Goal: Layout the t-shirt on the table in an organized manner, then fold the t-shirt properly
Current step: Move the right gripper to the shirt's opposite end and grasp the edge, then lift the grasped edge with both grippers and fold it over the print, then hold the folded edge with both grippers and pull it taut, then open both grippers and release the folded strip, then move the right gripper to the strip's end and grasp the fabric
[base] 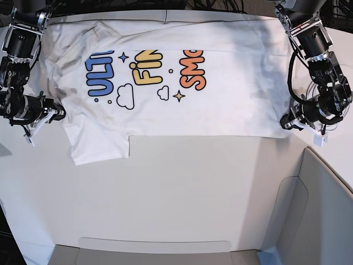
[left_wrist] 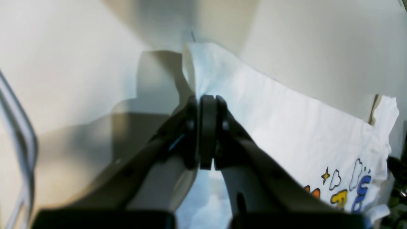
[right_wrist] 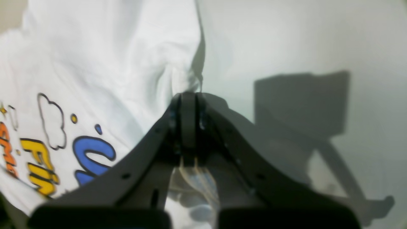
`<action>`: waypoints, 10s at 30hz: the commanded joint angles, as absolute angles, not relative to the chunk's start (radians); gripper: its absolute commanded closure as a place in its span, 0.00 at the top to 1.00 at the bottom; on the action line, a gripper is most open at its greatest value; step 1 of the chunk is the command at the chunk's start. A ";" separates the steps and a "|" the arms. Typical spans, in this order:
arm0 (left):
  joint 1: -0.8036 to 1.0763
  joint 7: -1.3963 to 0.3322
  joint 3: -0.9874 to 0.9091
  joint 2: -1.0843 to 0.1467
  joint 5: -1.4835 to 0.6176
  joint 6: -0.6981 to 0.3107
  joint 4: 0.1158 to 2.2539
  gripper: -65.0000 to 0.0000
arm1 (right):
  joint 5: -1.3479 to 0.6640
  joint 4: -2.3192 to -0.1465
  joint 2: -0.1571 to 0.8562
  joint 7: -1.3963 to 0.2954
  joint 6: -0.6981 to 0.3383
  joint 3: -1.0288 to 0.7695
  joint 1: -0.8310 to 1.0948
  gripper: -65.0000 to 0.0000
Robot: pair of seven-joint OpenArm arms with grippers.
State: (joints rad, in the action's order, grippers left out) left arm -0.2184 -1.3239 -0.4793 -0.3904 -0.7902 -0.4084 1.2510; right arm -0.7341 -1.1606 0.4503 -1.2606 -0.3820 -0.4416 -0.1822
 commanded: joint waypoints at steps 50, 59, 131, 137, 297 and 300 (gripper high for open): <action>0.180 -1.314 -0.628 -0.421 -0.809 -0.410 1.886 0.00 | -0.828 -1.262 0.476 -1.271 -0.371 -0.504 -0.173 0.24; 0.183 -1.314 -0.628 -0.421 -0.811 -0.410 1.886 0.00 | -0.631 -1.026 0.444 -1.139 -0.377 -0.456 -0.286 0.33; 0.412 -1.314 -0.796 -0.372 -0.811 -0.412 1.983 0.00 | -0.880 -1.730 0.447 -1.236 -0.530 -0.618 0.321 0.00; 0.443 -1.317 -0.794 -0.343 -0.805 -0.410 1.980 0.00 | -0.878 -1.690 0.446 -1.236 -0.529 -0.607 0.321 0.00; 0.479 -1.396 -0.819 -0.335 -0.618 -0.410 1.975 0.47 | -0.814 -1.837 0.433 -1.396 -0.530 -0.737 0.460 0.26; 0.479 -1.396 -0.819 -0.335 -0.618 -0.410 1.975 0.47 | -0.857 -1.840 0.449 -1.396 -0.530 -0.737 0.475 0.30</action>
State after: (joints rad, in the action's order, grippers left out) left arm 0.4770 -1.4063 -0.8150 -0.3187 -0.6132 -0.4118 1.9614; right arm -0.8356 -1.8221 0.4343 -1.3983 -0.5205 -0.7303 0.4709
